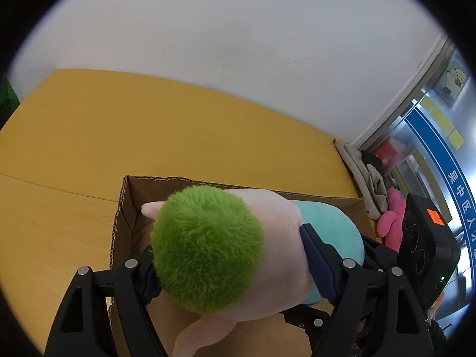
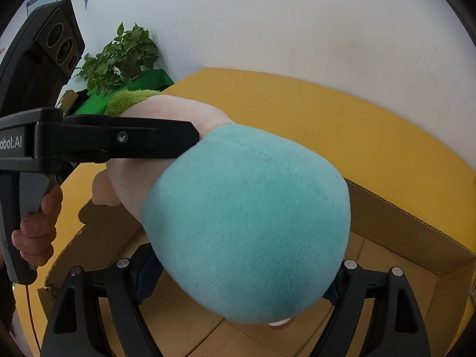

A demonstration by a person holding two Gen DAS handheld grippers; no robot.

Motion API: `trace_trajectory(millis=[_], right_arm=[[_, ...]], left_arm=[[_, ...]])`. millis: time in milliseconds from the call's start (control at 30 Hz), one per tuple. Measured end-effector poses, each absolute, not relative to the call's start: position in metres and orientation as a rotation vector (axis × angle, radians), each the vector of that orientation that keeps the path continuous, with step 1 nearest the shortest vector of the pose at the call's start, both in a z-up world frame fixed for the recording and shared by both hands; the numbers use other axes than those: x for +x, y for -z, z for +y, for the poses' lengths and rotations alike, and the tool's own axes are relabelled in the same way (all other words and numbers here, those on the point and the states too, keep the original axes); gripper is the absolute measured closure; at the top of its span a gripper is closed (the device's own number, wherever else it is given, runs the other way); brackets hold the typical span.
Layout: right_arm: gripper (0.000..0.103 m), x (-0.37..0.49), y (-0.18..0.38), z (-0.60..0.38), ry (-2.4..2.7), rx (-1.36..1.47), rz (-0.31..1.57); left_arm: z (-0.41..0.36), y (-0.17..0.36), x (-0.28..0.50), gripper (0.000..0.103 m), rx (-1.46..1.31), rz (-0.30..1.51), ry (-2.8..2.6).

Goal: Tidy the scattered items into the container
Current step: 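Lift the pig plush with both tools and carry it over the box, then lower the pig plush into the box and open both tools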

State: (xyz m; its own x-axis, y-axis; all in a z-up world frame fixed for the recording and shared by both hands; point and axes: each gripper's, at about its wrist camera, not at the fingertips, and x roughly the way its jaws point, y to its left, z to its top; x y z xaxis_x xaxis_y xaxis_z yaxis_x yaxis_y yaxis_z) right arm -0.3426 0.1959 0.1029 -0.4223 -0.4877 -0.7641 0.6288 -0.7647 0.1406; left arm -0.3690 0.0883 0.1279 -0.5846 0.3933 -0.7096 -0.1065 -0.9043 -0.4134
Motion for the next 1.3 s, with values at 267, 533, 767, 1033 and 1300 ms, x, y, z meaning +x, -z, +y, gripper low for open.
trace_trajectory(millis=[267,533,767,1033,1300], right_arm=[[0.015,-0.352,-0.065,0.194,2.182,1.148,0.166],[0.009,-0.352,-0.046,0.212,2.208,1.154,0.126],[0.001,-0.344,-0.048,0.232,2.216,1.166,0.089],[0.0,-0.325,-0.063,0.255,2.252,1.227,0.133],[0.0,-0.309,-0.087,0.271,2.318,1.246,0.12]], left_arm=[[0.081,-0.097,-0.38,0.023,-1.33,-0.498,-2.54],[0.079,-0.081,-0.384,0.01,-1.333,-0.5,-2.633],[0.075,-0.092,-0.377,0.009,-1.287,-0.457,-2.709],[0.068,-0.144,-0.342,0.009,-1.155,-0.376,-2.858],[0.074,-0.203,-0.261,0.009,-0.955,-0.39,-2.907]])
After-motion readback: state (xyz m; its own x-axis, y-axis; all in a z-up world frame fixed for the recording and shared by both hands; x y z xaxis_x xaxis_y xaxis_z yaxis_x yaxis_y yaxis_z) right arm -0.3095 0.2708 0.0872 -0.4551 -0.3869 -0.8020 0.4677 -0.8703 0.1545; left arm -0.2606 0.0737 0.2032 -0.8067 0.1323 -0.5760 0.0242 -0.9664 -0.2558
